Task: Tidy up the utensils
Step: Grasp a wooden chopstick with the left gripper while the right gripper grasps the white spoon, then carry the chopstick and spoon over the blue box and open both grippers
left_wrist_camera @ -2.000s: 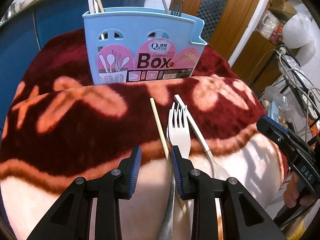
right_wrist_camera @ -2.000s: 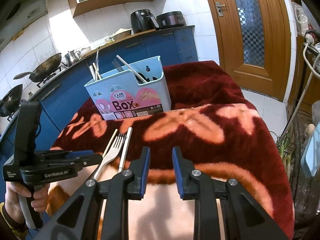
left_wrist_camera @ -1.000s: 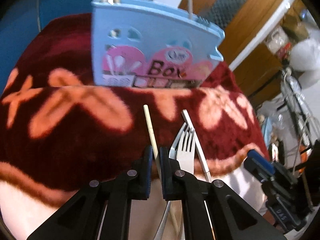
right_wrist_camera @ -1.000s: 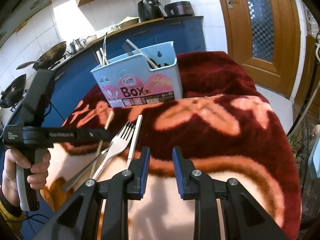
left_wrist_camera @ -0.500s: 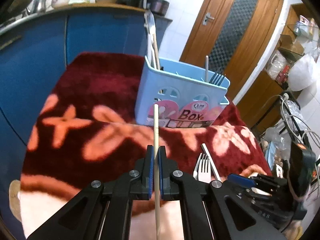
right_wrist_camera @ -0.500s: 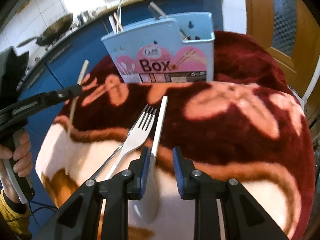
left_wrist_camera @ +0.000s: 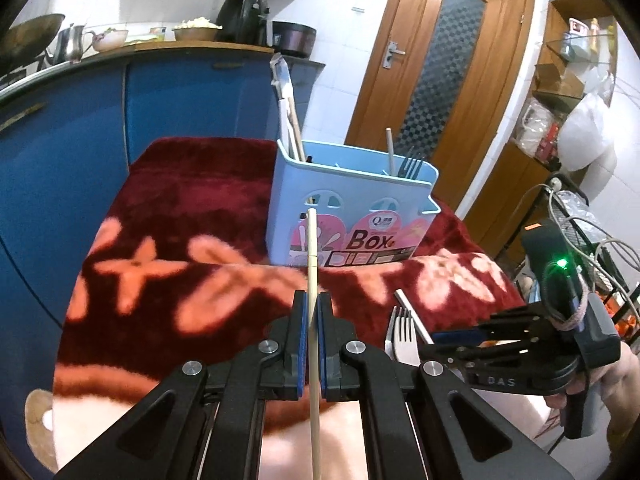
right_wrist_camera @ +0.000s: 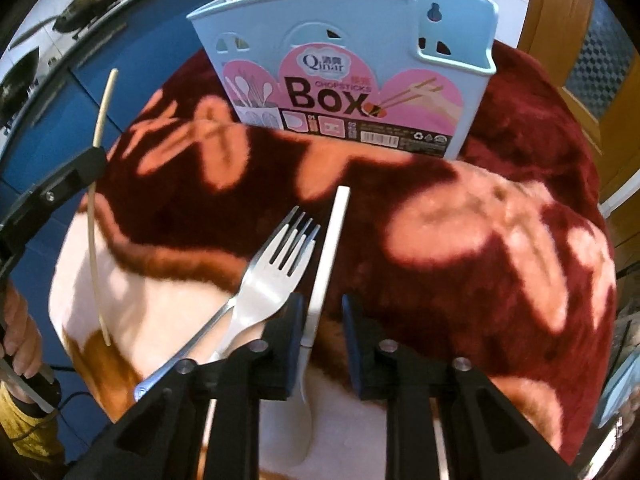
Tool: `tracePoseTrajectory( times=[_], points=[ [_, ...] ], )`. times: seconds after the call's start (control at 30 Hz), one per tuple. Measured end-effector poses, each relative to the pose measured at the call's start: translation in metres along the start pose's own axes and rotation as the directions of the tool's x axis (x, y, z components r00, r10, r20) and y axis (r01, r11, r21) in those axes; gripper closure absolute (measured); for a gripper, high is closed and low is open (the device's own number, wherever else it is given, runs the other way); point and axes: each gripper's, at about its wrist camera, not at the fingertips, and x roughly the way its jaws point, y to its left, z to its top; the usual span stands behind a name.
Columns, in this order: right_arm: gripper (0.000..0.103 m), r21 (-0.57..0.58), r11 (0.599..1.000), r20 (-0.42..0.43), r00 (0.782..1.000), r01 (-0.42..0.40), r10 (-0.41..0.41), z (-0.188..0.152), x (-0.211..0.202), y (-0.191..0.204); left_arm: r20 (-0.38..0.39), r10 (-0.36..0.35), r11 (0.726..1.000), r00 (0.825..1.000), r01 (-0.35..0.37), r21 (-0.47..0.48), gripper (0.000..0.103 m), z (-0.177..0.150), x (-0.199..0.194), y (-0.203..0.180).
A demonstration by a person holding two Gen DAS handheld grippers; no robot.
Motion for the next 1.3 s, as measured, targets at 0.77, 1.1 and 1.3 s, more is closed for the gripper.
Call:
tracePoseTrajectory(
  times=[0.77, 1.1, 1.3],
  points=[
    [0.095, 0.127, 0.981, 0.602, 0.797, -0.148, 0.042, -0.028, -0.107, -0.034, 0.212, -0.017, 0.999, 0.977, 0.027, -0.044, 0.099, 0.042, -0.015, -0.009],
    [0.095, 0.132, 0.978, 0.701, 0.713, -0.159, 0.021, 0.0, -0.115, -0.042, 0.356, 0.034, 0.999, 0.934, -0.024, -0.033, 0.099, 0.088, -0.008, -0.017],
    [0.095, 0.129, 0.98, 0.735, 0.678, -0.15, 0.007, 0.024, -0.115, -0.052, 0.432, 0.058, 0.998, 0.9, -0.049, -0.031, 0.099, 0.119, -0.004, -0.02]
  ],
)
